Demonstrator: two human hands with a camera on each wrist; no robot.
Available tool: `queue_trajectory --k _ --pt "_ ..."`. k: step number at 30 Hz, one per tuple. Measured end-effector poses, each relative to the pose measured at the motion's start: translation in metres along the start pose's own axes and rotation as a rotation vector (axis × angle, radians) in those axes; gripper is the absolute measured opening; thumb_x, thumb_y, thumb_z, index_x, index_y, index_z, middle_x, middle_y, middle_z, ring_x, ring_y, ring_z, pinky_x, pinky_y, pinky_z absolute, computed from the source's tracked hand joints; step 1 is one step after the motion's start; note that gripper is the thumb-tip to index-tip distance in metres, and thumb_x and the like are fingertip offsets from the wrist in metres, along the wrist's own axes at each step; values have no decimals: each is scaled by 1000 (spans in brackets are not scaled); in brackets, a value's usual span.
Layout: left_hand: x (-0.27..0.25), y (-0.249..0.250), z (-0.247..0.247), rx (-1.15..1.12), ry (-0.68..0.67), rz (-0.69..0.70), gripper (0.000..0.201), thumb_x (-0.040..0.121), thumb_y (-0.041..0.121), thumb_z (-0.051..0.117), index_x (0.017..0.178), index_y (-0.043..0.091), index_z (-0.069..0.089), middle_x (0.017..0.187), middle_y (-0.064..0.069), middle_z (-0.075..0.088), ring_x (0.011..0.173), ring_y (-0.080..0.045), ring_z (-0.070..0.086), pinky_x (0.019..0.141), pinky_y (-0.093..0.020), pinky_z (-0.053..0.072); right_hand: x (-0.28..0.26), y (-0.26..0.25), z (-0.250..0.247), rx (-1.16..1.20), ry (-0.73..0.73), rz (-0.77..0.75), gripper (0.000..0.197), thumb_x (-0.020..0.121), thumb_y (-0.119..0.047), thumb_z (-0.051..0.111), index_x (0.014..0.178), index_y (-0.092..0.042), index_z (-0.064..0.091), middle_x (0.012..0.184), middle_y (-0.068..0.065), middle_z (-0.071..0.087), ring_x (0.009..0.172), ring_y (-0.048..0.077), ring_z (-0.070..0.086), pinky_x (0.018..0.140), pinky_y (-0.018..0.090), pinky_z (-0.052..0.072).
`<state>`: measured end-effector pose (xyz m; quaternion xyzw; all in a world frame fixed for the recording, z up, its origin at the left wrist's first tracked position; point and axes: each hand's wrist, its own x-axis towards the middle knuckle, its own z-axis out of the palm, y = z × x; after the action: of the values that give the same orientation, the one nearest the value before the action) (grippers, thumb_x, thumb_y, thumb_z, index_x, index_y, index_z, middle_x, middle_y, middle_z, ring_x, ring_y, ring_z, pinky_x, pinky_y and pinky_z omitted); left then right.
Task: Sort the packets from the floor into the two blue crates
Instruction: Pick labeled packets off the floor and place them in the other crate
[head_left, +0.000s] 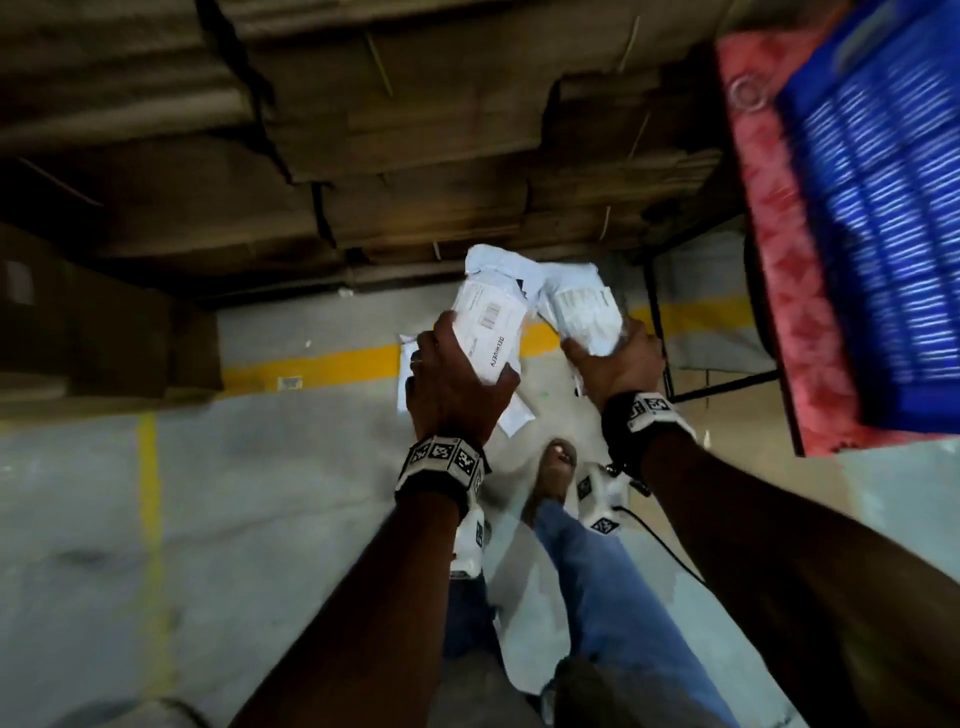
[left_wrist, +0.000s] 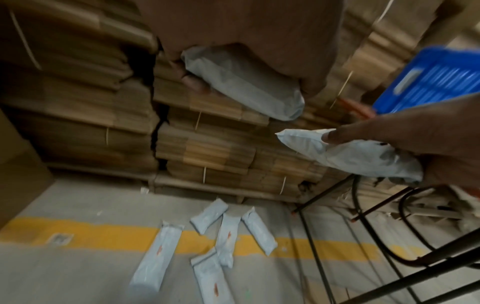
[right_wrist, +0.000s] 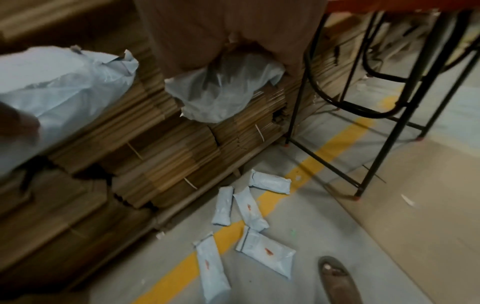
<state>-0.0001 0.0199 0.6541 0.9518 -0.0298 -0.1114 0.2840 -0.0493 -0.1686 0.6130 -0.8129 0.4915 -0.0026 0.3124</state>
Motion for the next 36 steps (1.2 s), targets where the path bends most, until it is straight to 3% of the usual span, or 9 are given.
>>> queue_trajectory --k 4,7,10,15,18,24,27,30,36 --pt "-3 23 -41 30 31 75 91 62 56 71 138 20 37 121 -6 50 103 -33 57 80 -42 52 -27 -19 -35 194 76 37 94 41 -81 74 110 -17 64 107 9 70 97 27 67 81 42 57" --pt "-7 40 -61 32 63 128 91 63 58 71 139 20 37 122 -9 52 100 -36 59 78 -43 52 -45 -29 -60 285 152 26 96 45 -81 71 117 -18 58 114 11 65 105 29 62 87 43 54" --pt "-18 60 -79 6 109 170 92 65 62 73 139 20 37 124 -9 52 98 -37 61 77 -44 52 -56 -29 -86 329 197 -51 81 58 -64 78 119 -15 58 114 13 64 105 31 61 87 39 52" --pt "-46 90 -92 -76 179 172 94 63 63 74 139 24 34 121 -8 52 99 -35 61 76 -43 51 -65 -12 -125 407 233 -75 86 58 -54 79 129 -19 47 120 9 62 109 29 59 89 43 53" --pt "-68 106 -92 -108 196 152 92 64 58 74 140 24 34 123 -8 51 101 -34 60 78 -42 50 -72 6 -145 432 244 -92 89 62 -38 86 136 -17 40 124 11 58 111 29 56 91 42 51" --pt "-118 145 -85 -182 260 216 88 66 51 76 139 21 37 126 -8 49 108 -34 57 80 -42 50 -94 59 -190 526 305 -92 87 62 -36 84 134 -25 36 119 8 62 105 27 60 83 31 48" --pt "-136 175 -77 -191 270 286 86 67 49 76 138 19 39 127 -9 51 108 -36 57 80 -41 49 -98 84 -224 581 377 -153 81 61 -33 84 130 -30 40 116 4 61 104 27 59 88 43 52" --pt "-149 217 -64 -207 264 351 85 66 47 77 137 17 40 126 -11 53 107 -36 57 81 -42 48 -89 113 -263 566 464 -181 73 61 -33 80 125 -35 45 117 1 62 104 30 58 88 44 52" --pt "-167 298 -29 -269 212 507 85 66 45 78 137 15 41 125 -12 49 105 -37 55 81 -42 48 -54 154 -325 543 657 -256 74 67 -28 83 133 -17 53 127 6 62 109 33 58 96 40 47"
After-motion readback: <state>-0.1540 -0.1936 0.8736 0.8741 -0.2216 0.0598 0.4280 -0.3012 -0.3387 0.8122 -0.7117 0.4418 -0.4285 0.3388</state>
